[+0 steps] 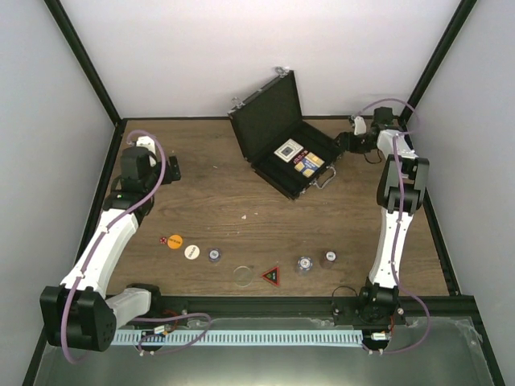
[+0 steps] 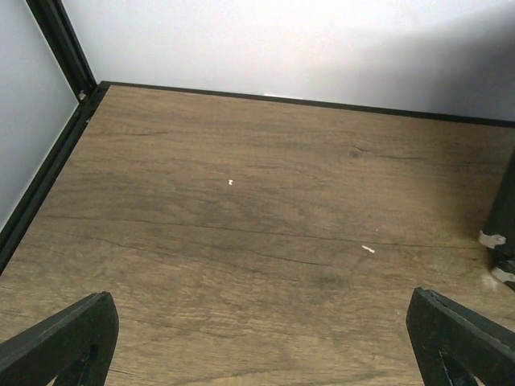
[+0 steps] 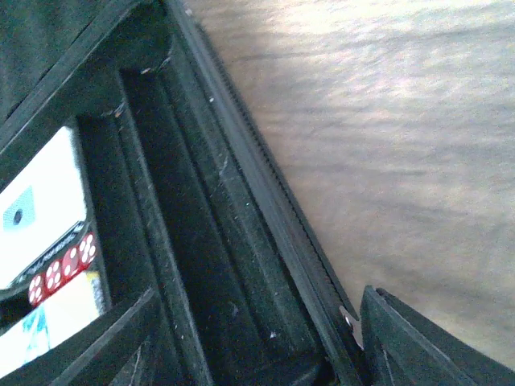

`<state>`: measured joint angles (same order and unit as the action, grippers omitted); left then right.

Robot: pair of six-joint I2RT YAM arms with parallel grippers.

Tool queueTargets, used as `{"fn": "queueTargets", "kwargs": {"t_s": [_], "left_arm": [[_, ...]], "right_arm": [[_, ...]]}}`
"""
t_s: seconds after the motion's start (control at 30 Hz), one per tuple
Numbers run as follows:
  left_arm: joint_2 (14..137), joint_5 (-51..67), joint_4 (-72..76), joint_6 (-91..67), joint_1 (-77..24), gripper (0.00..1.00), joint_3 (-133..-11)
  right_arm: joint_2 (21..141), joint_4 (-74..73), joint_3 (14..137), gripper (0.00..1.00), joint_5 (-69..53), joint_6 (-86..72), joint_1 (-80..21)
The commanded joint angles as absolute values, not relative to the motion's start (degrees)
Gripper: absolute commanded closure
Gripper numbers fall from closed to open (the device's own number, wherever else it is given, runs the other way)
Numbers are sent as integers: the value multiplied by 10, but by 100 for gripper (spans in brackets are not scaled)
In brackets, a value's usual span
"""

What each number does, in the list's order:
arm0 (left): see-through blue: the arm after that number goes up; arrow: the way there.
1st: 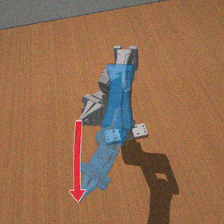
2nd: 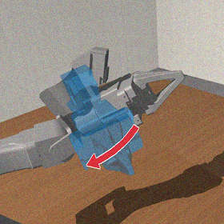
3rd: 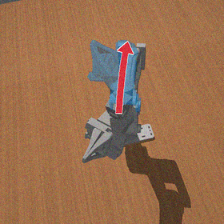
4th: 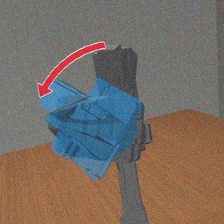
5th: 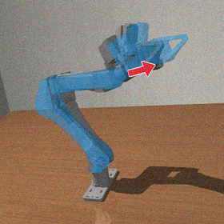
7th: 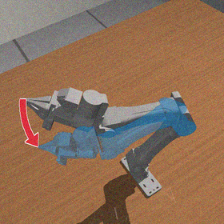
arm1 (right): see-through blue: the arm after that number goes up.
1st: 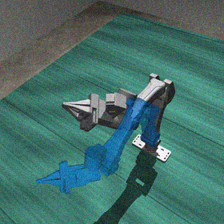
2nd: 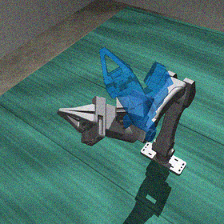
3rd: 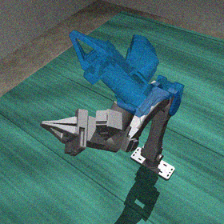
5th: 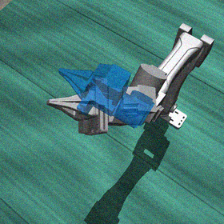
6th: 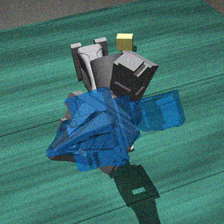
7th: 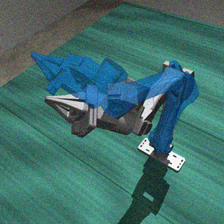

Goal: Pack up texas hold em set

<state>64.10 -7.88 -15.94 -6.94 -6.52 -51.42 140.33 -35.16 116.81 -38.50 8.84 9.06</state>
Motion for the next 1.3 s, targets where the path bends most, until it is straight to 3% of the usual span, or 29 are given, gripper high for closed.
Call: {"fn": "queueTargets", "kwargs": {"t_s": [0.0, 0.6, 0.93, 1.27], "left_arm": [[648, -75, -158, -64, -66, 0, -521], [638, -62, -159, -70, -66, 0, -521], [635, -67, -159, -70, -67, 0, -520], [637, -63, -159, -72, -66, 0, -521]], "right_arm": [[1336, -380, 1128, 32, -431, 113, 57], [1188, -264, 885, 38, -351, 34, -73], [1191, -213, 893, 55, -206, 11, -100], [1234, -230, 942, 55, -169, 21, -102]]}}
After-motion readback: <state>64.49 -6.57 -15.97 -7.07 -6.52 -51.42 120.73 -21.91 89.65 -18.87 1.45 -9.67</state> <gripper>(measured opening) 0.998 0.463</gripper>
